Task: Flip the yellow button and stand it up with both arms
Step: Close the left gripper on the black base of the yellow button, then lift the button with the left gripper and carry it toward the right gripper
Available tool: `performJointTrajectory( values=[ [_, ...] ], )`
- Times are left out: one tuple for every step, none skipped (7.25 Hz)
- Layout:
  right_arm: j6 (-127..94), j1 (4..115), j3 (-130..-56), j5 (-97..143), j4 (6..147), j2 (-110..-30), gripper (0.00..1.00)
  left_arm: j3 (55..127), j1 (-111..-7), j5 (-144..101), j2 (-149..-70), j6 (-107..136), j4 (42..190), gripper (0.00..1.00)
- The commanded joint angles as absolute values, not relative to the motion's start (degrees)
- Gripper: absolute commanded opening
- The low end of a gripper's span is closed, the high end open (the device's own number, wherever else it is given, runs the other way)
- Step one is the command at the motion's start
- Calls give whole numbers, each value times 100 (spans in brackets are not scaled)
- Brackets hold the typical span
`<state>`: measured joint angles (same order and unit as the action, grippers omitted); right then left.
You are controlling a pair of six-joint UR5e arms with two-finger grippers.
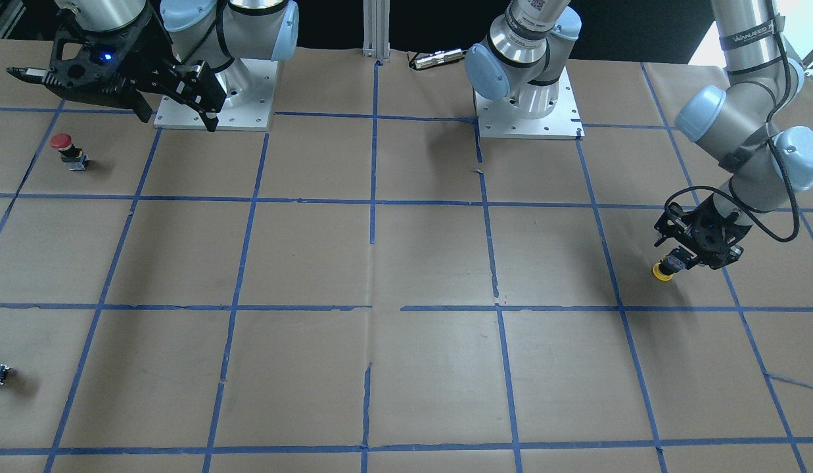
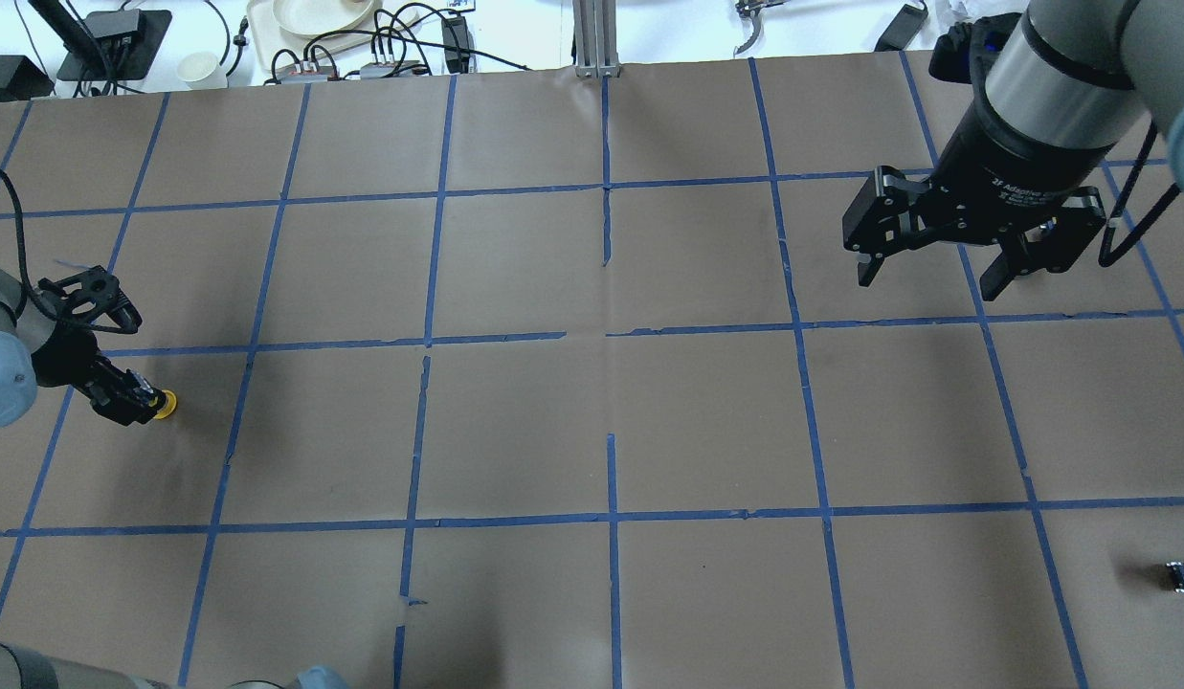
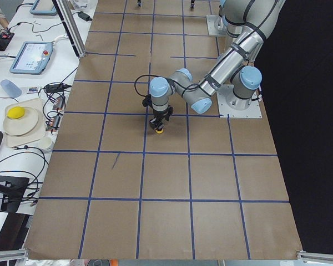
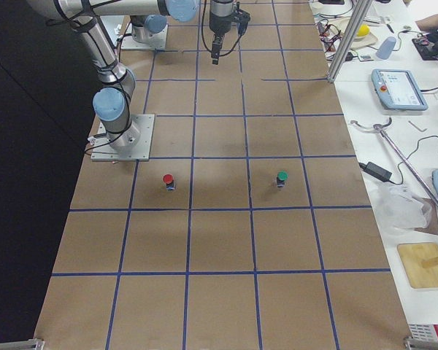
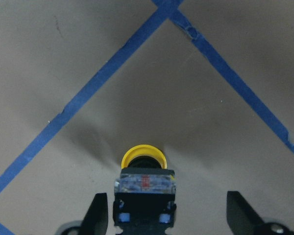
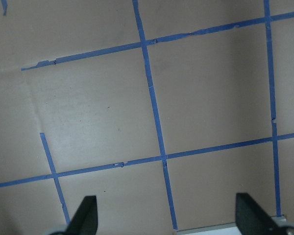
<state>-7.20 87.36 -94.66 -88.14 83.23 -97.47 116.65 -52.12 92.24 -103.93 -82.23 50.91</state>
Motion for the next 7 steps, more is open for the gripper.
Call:
performJointTrajectory(
  values=[
    [-721,8728,-9466,-8807,8332,-9747,100,11646,-5203,9150,-10380,-8157,5142,7],
    [-729,8736,-9466,-8807,8332,-9747,100,11663,-5229,8819,-10249,-8130,5316,7],
    [-729,8728,-9466,-8815,8315,-9747,100,11576,-5299,7945,-9987,-7904,5796,7],
    [-721,8728,-9457,-8815,8332,-9747,100,11601,-5326,6962,-9941,-7475,6297,7],
    [-756,8719,-9457,-8807,8410,-9747,100,11723,-5448,5865,-9940,-7158,6711,7],
    [-756,8693,-9466,-8807,8429,-9712,100,11916,-5675,5027,-9914,-7137,7315,7],
    [-721,8684,-9475,-8807,8429,-9660,100,12214,-5991,3983,-9949,-7015,7774,7]
  ],
)
